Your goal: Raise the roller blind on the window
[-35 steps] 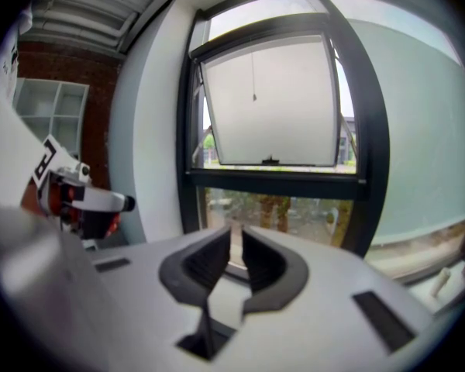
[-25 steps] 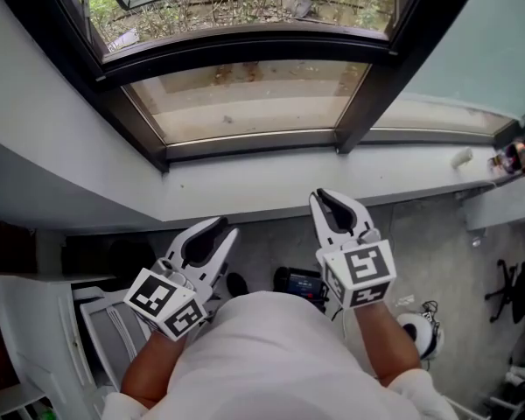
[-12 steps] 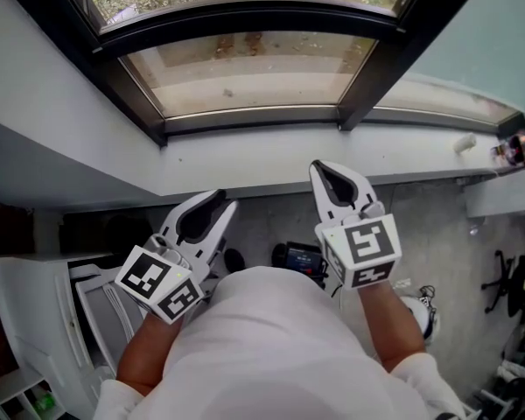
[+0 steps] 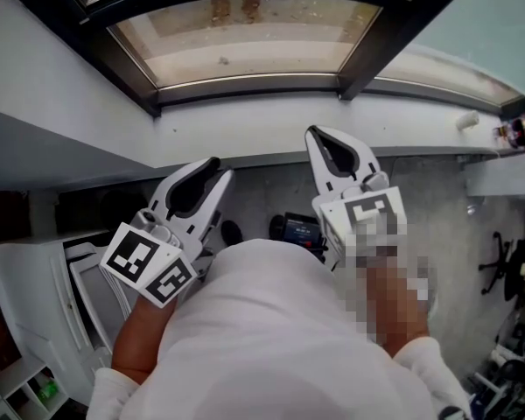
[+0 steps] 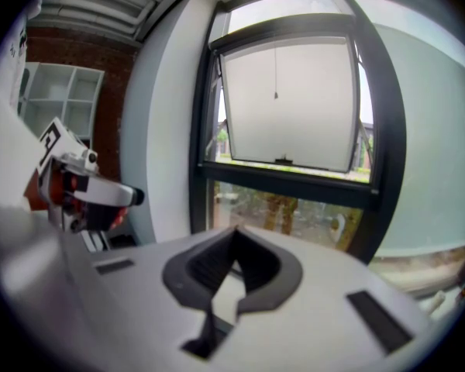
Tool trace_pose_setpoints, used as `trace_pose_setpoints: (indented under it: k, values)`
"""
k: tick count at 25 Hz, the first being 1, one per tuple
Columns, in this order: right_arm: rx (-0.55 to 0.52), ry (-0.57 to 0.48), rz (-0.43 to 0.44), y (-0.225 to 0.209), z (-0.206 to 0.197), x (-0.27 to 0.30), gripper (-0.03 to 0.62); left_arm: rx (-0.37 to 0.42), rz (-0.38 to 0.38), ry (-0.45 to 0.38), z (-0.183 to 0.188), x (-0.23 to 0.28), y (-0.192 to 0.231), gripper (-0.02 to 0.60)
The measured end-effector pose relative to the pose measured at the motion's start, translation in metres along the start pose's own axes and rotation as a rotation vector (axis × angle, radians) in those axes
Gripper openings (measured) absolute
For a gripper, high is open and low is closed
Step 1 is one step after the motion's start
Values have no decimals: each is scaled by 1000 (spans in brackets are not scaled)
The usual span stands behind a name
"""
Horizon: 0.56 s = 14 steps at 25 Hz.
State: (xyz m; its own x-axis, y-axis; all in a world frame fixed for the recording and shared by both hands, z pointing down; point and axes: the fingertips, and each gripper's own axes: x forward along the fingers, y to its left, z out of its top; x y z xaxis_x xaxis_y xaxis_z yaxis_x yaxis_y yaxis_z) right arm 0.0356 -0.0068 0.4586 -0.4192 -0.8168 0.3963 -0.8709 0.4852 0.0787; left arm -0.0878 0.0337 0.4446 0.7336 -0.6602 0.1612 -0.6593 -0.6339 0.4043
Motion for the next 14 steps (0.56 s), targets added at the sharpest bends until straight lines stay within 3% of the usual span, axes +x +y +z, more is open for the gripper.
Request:
trace_pose_setpoints:
  k: [14]
  values:
    - [-13, 13, -4, 5, -2, 3, 21, 1, -18, 10, 0, 3, 1, 109]
